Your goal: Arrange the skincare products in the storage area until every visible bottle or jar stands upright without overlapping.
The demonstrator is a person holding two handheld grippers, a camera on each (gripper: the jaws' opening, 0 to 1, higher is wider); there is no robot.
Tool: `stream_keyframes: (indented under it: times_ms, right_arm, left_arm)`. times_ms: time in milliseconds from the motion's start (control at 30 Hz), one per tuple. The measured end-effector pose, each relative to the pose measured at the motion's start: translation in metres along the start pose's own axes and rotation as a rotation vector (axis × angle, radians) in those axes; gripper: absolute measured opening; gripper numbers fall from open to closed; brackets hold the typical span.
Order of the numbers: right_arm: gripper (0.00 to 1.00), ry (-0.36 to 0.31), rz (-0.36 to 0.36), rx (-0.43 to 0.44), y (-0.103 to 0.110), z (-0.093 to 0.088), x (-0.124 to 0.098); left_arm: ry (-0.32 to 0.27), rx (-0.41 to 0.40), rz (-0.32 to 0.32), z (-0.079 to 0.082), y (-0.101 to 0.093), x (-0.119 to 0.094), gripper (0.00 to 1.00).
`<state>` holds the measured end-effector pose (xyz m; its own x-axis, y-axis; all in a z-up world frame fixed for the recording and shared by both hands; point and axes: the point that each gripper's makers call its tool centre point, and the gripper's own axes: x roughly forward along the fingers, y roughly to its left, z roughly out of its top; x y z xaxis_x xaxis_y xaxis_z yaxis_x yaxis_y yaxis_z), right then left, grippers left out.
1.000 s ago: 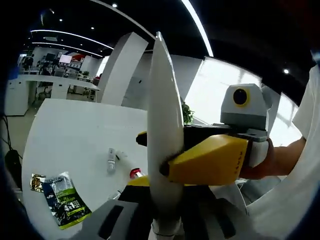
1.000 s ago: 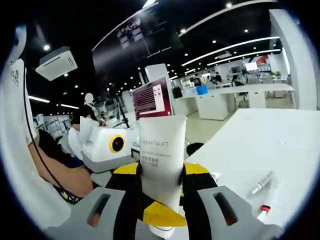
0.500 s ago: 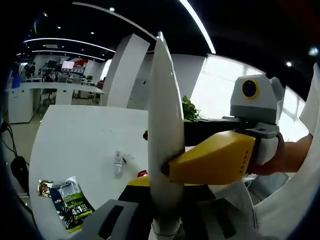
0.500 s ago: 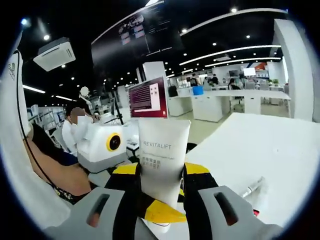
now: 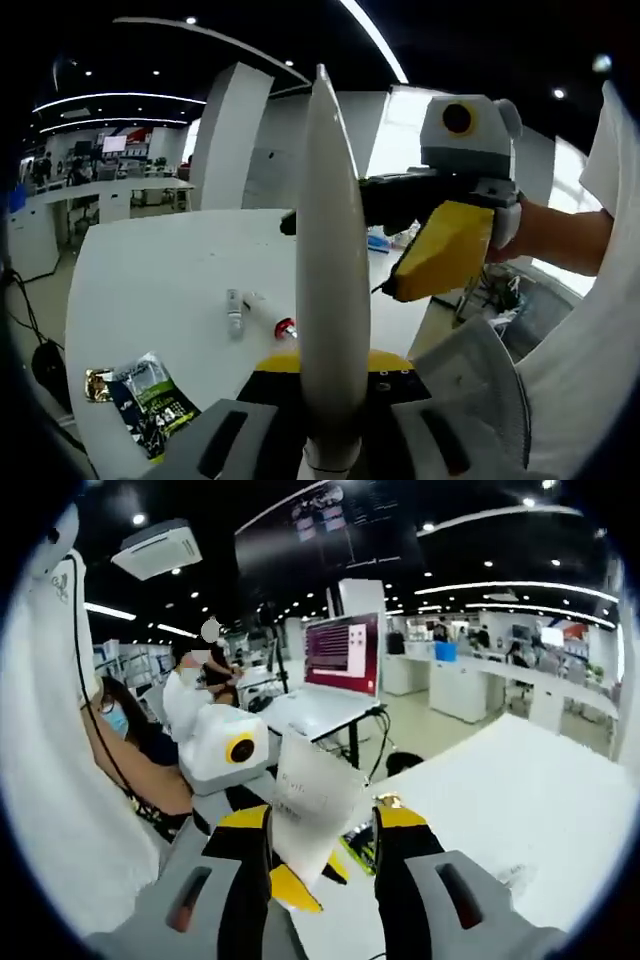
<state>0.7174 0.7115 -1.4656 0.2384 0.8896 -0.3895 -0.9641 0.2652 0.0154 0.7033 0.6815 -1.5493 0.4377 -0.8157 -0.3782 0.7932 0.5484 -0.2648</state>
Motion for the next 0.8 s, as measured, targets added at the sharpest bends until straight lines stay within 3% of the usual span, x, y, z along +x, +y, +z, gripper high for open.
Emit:
stream_keyframes:
  times_ms: [133,267,333,400,500,567,800]
  right_arm:
    - [0.28,0.086,0.156,-0.072,0.017,0.001,-0.005]
    - [0.26,0.236,0.282,-0.155,0.034,-0.013,-0.004]
    - [0.21,0.276,0.312,-0.200,0.038,-0.017,-0.002]
    - [0.16,0.357,0.395,-0.213,0.052,-0.028,0.000]
    - [0.13,0.428,0.427,-0.269,0.057,-0.038,0.004]
    - [0.12,0.476,0.454,-0.238,0.062,-0.043,0.004]
    - [0.09,0.581,0.502,-0.297,0.071,-0.052,0.008]
  left_arm:
    - [0.037,0.078,-0.021,-0.011,-0.008,-0.002,0.17]
    - [0.089,0.177,-0.049,-0.023,-0.017,-0.001,0.17]
    - [0.097,0.186,-0.058,-0.025,-0.021,0.000,0.18]
    - [0.100,0.192,-0.062,-0.028,-0.023,-0.001,0.18]
    - [0.119,0.212,-0.055,-0.034,-0.023,-0.003,0.17]
    - [0.134,0.226,-0.057,-0.040,-0.023,-0.005,0.17]
    - [0.144,0.224,-0.069,-0.051,-0.027,-0.008,0.18]
